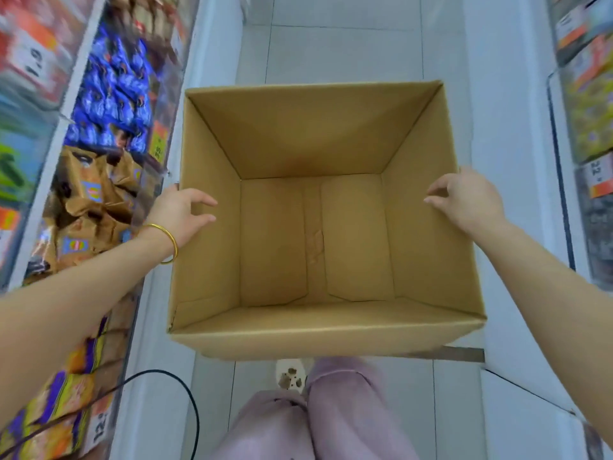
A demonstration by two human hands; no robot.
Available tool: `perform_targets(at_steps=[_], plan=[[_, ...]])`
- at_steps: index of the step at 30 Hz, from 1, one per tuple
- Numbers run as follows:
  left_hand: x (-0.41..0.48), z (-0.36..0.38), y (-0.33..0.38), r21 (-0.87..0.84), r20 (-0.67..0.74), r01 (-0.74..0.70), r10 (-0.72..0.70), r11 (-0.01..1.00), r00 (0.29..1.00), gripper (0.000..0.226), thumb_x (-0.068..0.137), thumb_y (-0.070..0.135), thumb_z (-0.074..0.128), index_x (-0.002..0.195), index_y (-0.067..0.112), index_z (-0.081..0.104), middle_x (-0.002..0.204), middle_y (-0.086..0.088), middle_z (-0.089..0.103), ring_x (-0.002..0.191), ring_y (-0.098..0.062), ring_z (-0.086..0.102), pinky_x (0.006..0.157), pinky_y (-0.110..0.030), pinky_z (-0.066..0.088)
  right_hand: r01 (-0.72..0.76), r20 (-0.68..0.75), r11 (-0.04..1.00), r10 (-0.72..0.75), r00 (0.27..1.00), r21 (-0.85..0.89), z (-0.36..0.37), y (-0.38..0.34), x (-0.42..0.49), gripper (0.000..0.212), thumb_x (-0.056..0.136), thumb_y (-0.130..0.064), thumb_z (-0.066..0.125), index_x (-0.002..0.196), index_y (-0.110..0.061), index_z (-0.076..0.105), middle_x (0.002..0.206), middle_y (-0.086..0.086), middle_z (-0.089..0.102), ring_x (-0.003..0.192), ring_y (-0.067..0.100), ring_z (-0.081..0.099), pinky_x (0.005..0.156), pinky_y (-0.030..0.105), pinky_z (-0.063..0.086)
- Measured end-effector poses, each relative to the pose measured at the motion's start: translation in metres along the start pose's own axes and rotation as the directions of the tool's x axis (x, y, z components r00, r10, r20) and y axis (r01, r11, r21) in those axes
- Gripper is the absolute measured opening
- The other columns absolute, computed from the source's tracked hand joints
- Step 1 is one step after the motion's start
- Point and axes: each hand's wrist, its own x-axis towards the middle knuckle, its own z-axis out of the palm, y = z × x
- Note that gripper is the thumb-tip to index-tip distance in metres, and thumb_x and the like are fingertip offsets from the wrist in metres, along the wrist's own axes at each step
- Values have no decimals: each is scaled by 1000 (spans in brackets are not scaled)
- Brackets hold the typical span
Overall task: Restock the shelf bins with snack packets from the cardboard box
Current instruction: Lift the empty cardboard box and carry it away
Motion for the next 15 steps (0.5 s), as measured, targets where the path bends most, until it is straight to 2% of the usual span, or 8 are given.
perform_targets(at_steps=[3, 7, 12, 15], plan=[[76, -22, 38, 0, -17, -6, 6, 1000, 1000, 29, 81, 19, 73, 110, 24, 68, 132, -25, 45, 131, -35, 37, 109, -40, 31, -4, -5, 1000, 4, 1000, 13, -40, -13, 78, 29, 93, -28, 61, 118, -14, 66, 119, 17, 54, 109, 34, 55, 88, 36, 42], [176, -56, 86, -24, -18, -32, 31, 999, 999, 29, 81, 17, 73, 110, 22, 69, 134, -25, 43, 132, -36, 35, 111, -43, 30, -25, -27, 1000, 26, 999, 7, -96, -23, 174, 29, 93, -29, 61, 117, -15, 66, 118, 17, 53, 110, 33, 55, 89, 36, 42], [305, -87, 144, -30, -20, -39, 38, 999, 999, 31, 83, 19, 71, 113, 23, 67, 128, -21, 44, 121, -36, 45, 104, -38, 34, -45, -46, 999, 46, 998, 11, -150, -35, 306, 27, 92, -31, 63, 115, -19, 67, 115, 14, 52, 108, 33, 55, 89, 37, 43], [392, -104, 174, -57, 10, -89, 90, 994, 996, 30, 81, 19, 73, 110, 25, 67, 133, -21, 49, 131, -34, 38, 108, -41, 32, -64, -66, 998, 64, 996, 2, -181, -40, 386, 26, 92, -32, 62, 114, -20, 68, 114, 11, 53, 105, 32, 56, 88, 37, 43]])
